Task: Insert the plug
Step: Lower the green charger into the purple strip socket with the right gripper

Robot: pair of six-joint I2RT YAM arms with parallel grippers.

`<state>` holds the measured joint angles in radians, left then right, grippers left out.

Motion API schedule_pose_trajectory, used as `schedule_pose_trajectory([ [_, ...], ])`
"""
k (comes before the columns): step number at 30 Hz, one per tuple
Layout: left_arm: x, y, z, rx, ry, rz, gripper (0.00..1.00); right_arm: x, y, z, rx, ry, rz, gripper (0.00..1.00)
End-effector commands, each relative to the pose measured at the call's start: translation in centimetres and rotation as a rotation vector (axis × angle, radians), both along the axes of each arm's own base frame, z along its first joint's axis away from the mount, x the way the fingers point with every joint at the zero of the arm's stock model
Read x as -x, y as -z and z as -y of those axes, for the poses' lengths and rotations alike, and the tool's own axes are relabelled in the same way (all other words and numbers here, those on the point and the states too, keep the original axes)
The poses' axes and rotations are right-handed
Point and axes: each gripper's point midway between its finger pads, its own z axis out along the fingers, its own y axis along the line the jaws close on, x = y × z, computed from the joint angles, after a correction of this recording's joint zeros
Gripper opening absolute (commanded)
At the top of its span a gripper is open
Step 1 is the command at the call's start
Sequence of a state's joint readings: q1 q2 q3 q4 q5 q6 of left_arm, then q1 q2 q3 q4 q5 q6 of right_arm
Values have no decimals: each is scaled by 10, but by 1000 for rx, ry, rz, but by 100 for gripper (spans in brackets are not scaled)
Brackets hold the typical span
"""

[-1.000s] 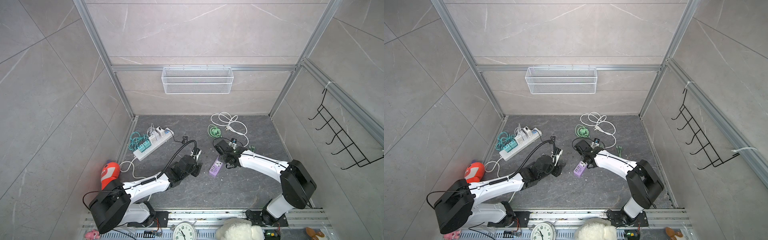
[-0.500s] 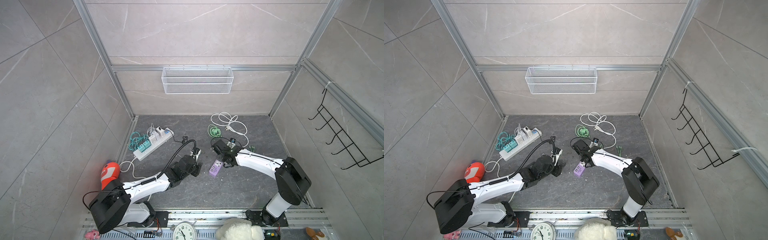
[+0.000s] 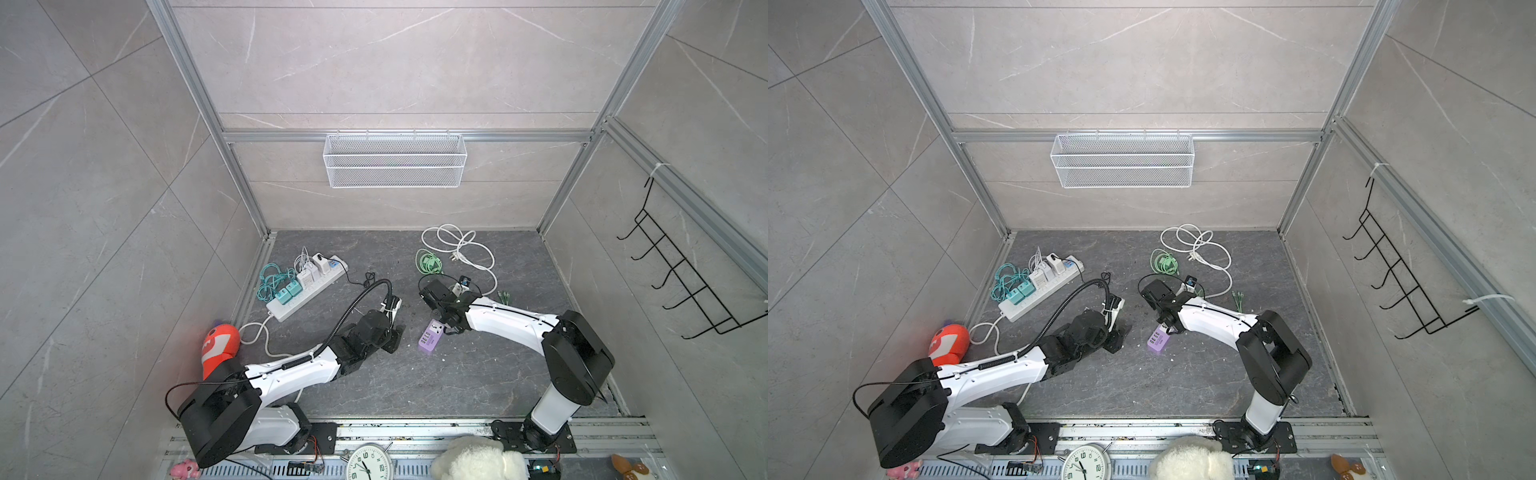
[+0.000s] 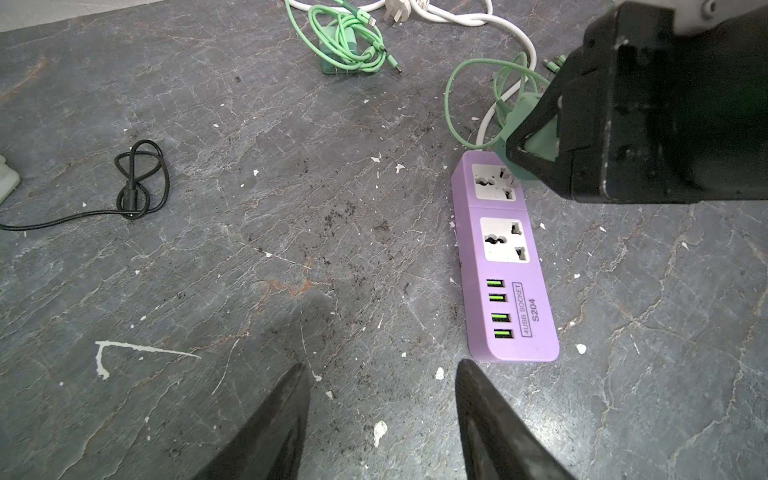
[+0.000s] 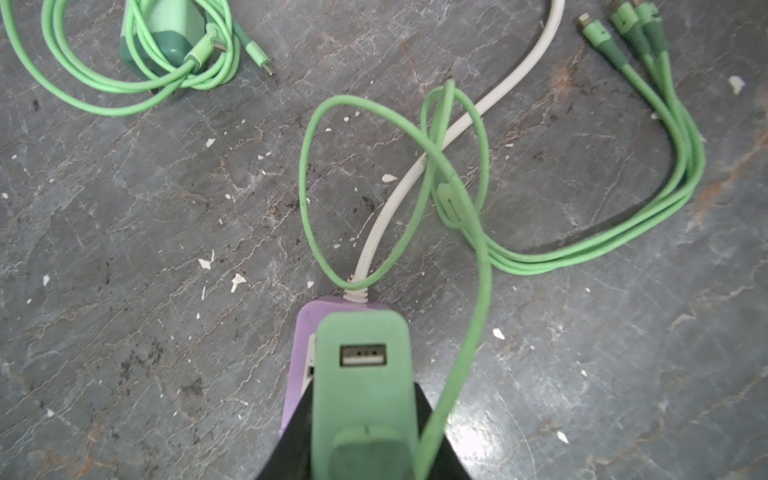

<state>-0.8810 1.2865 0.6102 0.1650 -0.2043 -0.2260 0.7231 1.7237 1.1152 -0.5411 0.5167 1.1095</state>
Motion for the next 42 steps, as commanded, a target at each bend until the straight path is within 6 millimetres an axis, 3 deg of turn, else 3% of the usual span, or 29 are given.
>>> schedule_pose_trajectory([
  [1,-3,-22,1,65,-12,43,59,6,8,0,30,33,-26,3],
  [12,-7,-35,-15,91,-113,55,57,28,25,0,94,138,-78,0],
  [18,-11,-51,-34,110,-200,108,57,42,36,-3,146,178,-73,0],
  [27,-9,-75,-57,122,-277,163,58,70,73,-11,160,196,-162,0],
  [31,-5,-80,-62,138,-281,166,59,74,79,-14,150,187,-182,0],
  [34,-7,-82,-69,132,-315,182,64,71,72,-19,136,168,-168,0],
  [37,-9,-76,-73,91,-334,176,67,64,53,-24,115,144,-135,9],
  [42,-14,-65,-75,54,-379,154,78,51,7,-30,91,108,-53,38],
])
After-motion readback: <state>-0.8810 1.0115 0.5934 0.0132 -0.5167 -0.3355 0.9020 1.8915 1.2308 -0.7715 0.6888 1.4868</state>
